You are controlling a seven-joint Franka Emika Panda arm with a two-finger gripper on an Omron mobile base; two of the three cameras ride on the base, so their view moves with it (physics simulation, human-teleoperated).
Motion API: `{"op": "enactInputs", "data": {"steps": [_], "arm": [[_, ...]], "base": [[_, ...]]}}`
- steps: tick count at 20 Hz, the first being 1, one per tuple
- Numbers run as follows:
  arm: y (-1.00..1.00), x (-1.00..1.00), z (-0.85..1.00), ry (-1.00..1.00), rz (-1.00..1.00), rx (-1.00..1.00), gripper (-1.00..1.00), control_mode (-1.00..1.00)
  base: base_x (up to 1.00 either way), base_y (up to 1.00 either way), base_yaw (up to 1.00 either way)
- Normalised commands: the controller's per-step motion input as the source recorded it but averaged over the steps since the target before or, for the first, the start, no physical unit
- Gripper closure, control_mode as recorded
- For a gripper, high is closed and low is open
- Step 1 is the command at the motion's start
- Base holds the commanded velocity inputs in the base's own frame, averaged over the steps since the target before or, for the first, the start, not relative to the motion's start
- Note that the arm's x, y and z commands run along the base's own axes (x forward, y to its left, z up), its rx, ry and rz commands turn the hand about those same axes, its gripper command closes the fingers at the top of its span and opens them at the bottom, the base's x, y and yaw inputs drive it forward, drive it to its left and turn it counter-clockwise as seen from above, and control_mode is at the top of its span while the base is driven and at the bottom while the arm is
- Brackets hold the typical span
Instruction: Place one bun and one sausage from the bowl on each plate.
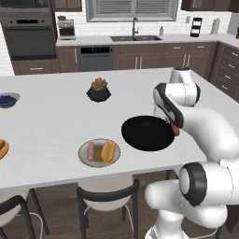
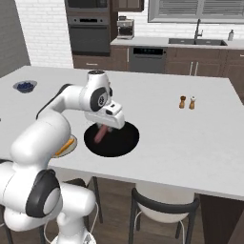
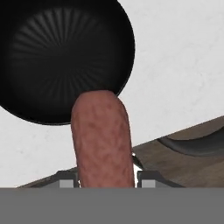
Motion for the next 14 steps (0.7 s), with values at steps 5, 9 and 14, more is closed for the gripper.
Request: {"op": "enactInputs", "data": {"steps": [5,9,14], "arm": [[0.0,-0.26,0.04,0.0,0.24,0.0,1.0,-1.0],[0.03,-0.65,-0.01,0.0,0.09,0.0,1.0,-1.0],[0.11,-0.29,0.06,-0.02,-0.02,0.0,1.0,-1.0]], "base": [[0.0,0.0,0.0],[0.0,0.0,0.0],[0.0,0.0,0.0]]}}
